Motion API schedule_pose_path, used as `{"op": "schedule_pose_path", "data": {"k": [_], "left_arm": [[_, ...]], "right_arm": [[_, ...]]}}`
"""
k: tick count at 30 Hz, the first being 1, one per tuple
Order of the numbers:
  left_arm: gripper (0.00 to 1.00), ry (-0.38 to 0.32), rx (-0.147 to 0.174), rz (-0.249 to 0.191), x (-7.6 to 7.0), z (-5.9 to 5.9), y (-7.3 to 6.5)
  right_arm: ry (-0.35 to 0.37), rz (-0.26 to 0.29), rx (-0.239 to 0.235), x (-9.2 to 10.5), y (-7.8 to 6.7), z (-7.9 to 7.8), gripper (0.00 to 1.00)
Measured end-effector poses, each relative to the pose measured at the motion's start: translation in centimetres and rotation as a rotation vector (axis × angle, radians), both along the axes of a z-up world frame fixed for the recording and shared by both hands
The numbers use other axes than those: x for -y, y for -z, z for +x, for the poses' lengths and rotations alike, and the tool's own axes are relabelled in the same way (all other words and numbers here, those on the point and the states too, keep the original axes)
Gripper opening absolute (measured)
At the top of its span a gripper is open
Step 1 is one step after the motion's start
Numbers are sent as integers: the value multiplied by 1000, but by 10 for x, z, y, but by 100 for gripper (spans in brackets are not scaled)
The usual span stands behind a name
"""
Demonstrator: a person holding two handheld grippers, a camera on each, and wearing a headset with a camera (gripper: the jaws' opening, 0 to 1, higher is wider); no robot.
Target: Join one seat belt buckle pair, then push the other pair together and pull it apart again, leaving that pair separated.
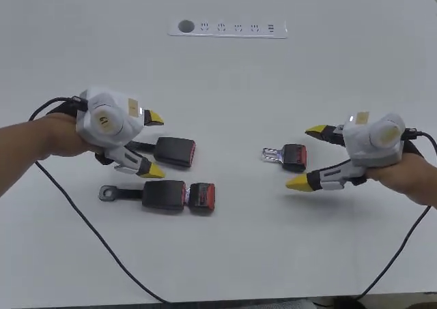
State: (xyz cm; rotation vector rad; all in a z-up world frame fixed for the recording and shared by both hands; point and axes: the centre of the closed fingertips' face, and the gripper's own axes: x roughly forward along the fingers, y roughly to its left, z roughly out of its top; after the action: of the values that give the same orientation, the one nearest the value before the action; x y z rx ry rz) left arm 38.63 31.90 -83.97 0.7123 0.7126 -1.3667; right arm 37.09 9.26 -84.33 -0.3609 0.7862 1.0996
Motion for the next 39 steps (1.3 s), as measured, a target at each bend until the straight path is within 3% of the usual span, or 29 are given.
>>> {"op": "schedule_pose_path", "data": {"k": [2, 9, 11, 17, 19, 33, 39], "left_arm": [[63, 7, -4, 24, -3, 2, 7], [51, 21, -20, 30, 4, 5, 16], [47, 27, -38, 31, 4, 3, 17], [42, 42, -35, 16, 8, 0, 16], [41, 38, -33, 12, 8, 2, 16], [35, -57, -37, 43, 8, 5, 16], [35, -58, -37, 54, 8, 5, 15]], "right_arm": [[-11, -7, -10, 0, 5, 1, 80], [-53, -14, -10, 0, 8, 3, 68], [-53, -14, -7, 1, 8, 5, 61], [-95, -31, -9, 6, 9, 3, 47], [-120, -47, 24, 8, 9, 6, 38], [-159, 10, -4, 7, 9, 10, 36], [-145, 31, -17, 4, 9, 10, 36]]}}
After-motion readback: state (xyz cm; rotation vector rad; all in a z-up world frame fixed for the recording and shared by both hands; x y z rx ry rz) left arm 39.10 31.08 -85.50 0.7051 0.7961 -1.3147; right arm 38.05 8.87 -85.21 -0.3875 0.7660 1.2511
